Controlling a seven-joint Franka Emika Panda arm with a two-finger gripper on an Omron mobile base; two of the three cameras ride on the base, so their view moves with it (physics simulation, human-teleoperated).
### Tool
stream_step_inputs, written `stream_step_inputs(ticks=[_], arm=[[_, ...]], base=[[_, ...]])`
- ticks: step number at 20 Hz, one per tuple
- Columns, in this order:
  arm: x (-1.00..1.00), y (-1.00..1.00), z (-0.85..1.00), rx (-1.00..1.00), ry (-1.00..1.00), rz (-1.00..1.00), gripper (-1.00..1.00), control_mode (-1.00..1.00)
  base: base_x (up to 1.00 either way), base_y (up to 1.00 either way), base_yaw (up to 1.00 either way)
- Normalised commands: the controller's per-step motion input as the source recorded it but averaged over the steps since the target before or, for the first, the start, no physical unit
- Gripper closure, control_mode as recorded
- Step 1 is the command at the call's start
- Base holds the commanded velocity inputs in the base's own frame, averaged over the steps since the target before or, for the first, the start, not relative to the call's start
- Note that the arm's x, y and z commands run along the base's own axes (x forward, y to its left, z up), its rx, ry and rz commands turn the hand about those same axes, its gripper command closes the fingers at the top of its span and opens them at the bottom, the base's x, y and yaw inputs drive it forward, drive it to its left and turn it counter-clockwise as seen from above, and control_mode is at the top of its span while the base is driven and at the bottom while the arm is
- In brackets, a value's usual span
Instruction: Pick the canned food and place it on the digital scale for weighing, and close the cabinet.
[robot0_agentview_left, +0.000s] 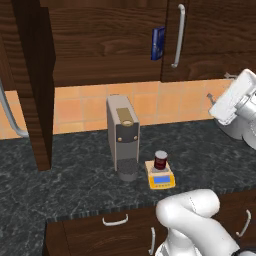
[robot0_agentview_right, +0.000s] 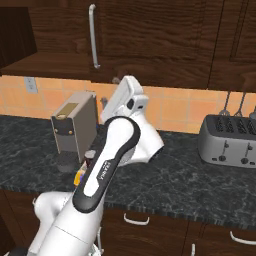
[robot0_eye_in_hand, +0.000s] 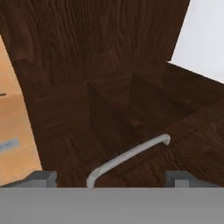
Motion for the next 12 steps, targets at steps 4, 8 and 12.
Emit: stream_step_inputs(ticks=[4, 8, 12], arm=[[-1.0, 0.87, 0.27, -0.15, -0.54, -0.07, -1.0, -1.0], [-0.75, 0.88, 0.2, -0.26, -0.2, -0.04, -1.0, -1.0], [-0.73, 0.47, 0.09, -0.2, -0.03, -0.02, -1.0, -1.0]], base=[[0.0, 0.0, 0.0], [0.0, 0.0, 0.0], [0.0, 0.0, 0.0]])
